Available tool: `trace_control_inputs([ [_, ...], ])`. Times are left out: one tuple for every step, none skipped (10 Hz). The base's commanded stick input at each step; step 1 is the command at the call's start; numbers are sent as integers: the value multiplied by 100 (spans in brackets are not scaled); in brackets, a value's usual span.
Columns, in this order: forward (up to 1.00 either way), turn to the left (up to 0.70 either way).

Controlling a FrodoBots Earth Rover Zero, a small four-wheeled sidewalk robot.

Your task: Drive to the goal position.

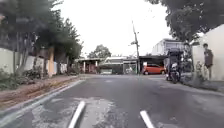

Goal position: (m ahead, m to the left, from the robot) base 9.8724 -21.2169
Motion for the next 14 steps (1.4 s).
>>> trace_control_inputs([
  [70,0],
  [70,0],
  [70,0],
  [70,0],
  [70,0],
  [70,0],
  [70,0],
  [70,0],
  [70,0],
  [70,0],
  [70,0],
  [70,0],
  [70,0],
  [70,0],
])
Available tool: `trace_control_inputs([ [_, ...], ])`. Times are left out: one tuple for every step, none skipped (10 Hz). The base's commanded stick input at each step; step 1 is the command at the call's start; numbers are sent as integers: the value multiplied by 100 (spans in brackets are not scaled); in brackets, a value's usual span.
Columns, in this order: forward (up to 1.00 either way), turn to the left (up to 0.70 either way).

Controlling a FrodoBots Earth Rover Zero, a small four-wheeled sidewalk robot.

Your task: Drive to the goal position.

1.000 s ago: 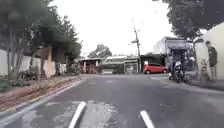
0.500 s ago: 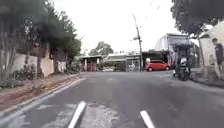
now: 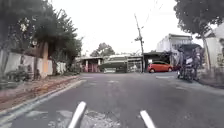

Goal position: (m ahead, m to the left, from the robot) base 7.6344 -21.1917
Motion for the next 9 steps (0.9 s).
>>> trace_control_inputs([
  [70,0],
  [70,0],
  [70,0],
  [70,0],
  [70,0],
  [70,0],
  [70,-7],
  [70,-19],
  [70,-35],
])
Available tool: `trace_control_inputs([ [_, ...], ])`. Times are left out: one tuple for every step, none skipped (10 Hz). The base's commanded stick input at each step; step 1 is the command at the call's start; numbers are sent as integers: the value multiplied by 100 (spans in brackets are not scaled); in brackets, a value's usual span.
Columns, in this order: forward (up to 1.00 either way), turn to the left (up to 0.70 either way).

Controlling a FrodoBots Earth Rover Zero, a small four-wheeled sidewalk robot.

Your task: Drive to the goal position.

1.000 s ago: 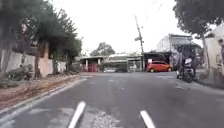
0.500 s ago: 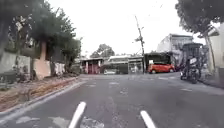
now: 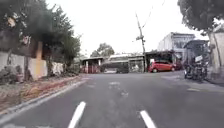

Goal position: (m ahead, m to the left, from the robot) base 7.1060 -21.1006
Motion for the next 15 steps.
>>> trace_control_inputs([
  [70,-35],
  [70,-35],
  [70,-35],
  [70,-35],
  [70,-35],
  [70,0],
  [70,0],
  [70,0],
  [70,0],
  [70,0],
  [70,0],
  [70,0],
  [70,0],
  [70,0],
  [70,0],
])
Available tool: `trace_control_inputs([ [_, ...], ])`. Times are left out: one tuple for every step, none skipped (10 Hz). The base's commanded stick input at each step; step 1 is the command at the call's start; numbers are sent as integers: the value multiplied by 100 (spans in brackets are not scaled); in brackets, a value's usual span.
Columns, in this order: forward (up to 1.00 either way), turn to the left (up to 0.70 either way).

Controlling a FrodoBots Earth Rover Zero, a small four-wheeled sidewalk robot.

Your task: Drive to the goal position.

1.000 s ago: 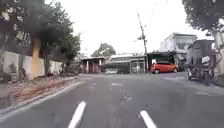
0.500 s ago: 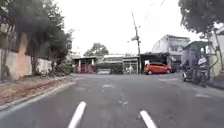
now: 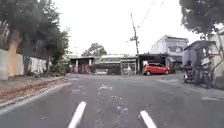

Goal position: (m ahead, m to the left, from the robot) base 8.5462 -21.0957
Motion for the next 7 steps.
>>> trace_control_inputs([
  [70,0],
  [70,0],
  [70,0],
  [70,-15],
  [70,-34],
  [70,-35],
  [70,-35],
])
